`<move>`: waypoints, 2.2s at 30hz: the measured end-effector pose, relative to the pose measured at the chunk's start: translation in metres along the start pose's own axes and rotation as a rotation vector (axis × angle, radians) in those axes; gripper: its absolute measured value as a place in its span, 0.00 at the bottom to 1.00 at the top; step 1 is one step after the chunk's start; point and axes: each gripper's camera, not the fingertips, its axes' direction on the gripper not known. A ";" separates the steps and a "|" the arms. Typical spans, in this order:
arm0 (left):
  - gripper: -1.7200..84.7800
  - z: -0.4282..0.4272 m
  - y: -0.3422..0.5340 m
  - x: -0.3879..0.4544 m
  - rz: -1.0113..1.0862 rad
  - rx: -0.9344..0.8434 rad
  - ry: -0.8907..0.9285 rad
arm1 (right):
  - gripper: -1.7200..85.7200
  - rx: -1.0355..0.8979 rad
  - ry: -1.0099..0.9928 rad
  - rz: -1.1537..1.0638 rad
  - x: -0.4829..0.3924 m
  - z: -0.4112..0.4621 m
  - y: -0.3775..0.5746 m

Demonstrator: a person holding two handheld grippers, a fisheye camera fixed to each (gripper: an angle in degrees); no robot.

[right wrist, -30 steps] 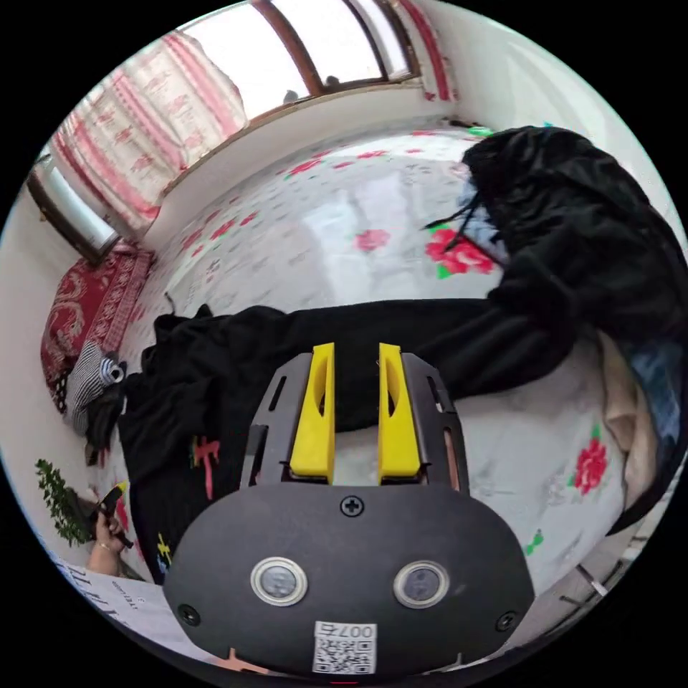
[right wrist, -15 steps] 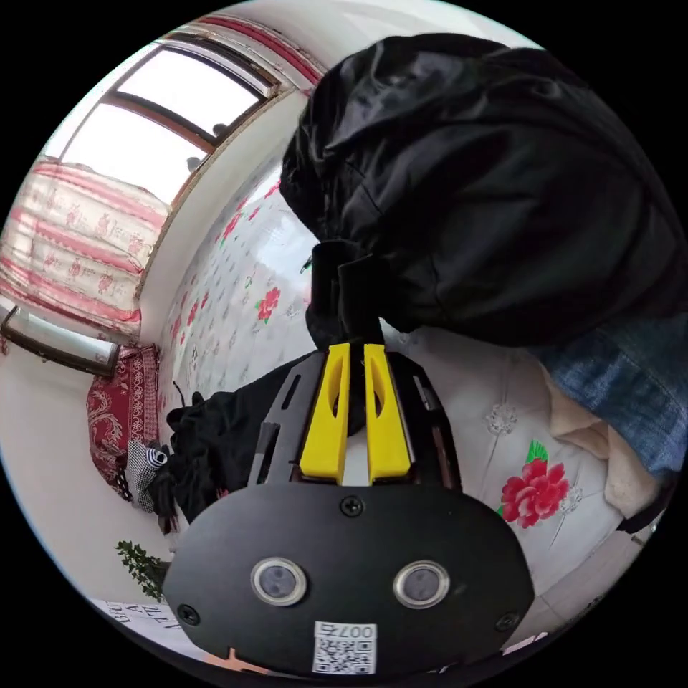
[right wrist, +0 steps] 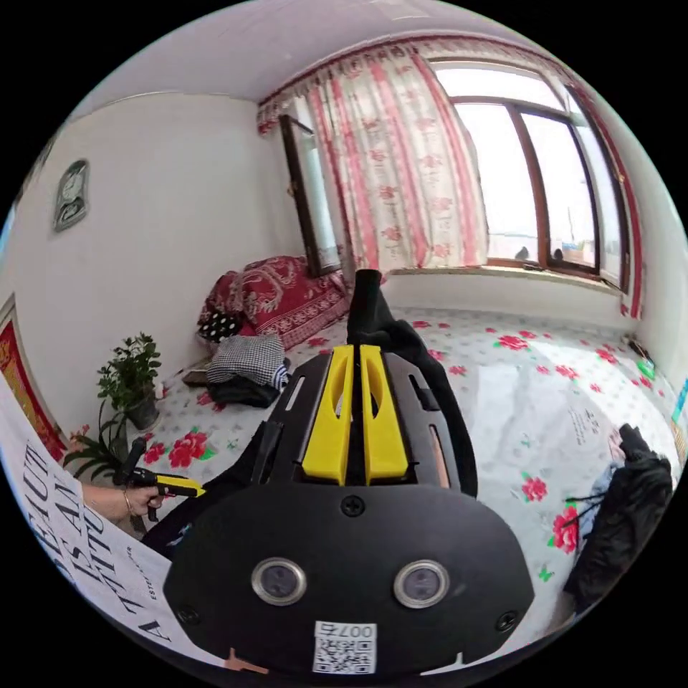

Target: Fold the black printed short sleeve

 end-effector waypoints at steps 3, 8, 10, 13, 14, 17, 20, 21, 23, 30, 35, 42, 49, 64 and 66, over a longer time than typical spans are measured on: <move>0.12 -0.006 0.004 -0.017 -0.015 0.019 -0.007 | 0.03 -0.090 -0.151 -0.123 -0.103 0.120 0.014; 0.12 -0.008 0.009 -0.051 -0.062 0.030 -0.010 | 0.08 -0.665 -0.384 -0.094 -0.196 0.349 0.127; 0.12 -0.005 0.008 -0.063 -0.071 0.023 -0.012 | 0.08 -0.738 -0.362 -0.097 -0.199 0.377 0.156; 0.12 0.008 -0.006 -0.075 -0.061 0.009 -0.005 | 0.09 -0.761 -0.277 -0.124 -0.178 0.400 0.174; 0.12 0.014 -0.016 -0.077 -0.052 0.010 0.007 | 0.10 -0.791 -0.243 -0.130 -0.164 0.411 0.183; 0.12 0.029 -0.060 -0.076 -0.021 0.046 0.057 | 0.11 -0.889 -0.169 -0.088 -0.109 0.443 0.188; 0.12 0.038 -0.125 -0.066 0.017 0.121 0.028 | 0.11 -0.772 -0.128 0.070 -0.016 0.454 0.145; 0.11 0.043 -0.155 -0.060 0.036 0.145 0.013 | 0.11 -0.755 -0.124 0.109 0.004 0.458 0.136; 0.11 0.056 -0.202 -0.047 0.093 0.165 0.046 | 0.12 -0.720 -0.111 0.220 0.076 0.484 0.106; 0.13 0.164 -0.335 0.012 0.241 0.035 0.124 | 0.13 -0.829 -0.075 0.533 0.225 0.601 0.108; 0.13 0.217 -0.329 0.025 0.250 -0.037 0.133 | 0.10 -0.982 0.000 0.574 0.258 0.670 0.150; 0.12 0.209 -0.324 -0.001 0.223 0.014 0.170 | 0.04 -1.111 -0.045 0.181 0.196 0.701 0.129; 0.12 0.183 -0.317 -0.005 0.255 0.097 0.189 | 0.02 -0.388 -0.081 -0.083 0.139 0.542 -0.054; 0.14 0.200 -0.377 -0.021 0.207 0.042 0.344 | 0.04 -0.414 -0.109 -0.064 0.146 0.495 -0.044; 0.13 0.225 -0.379 -0.008 0.216 -0.035 0.420 | 0.05 -0.387 -0.121 -0.064 0.155 0.491 -0.044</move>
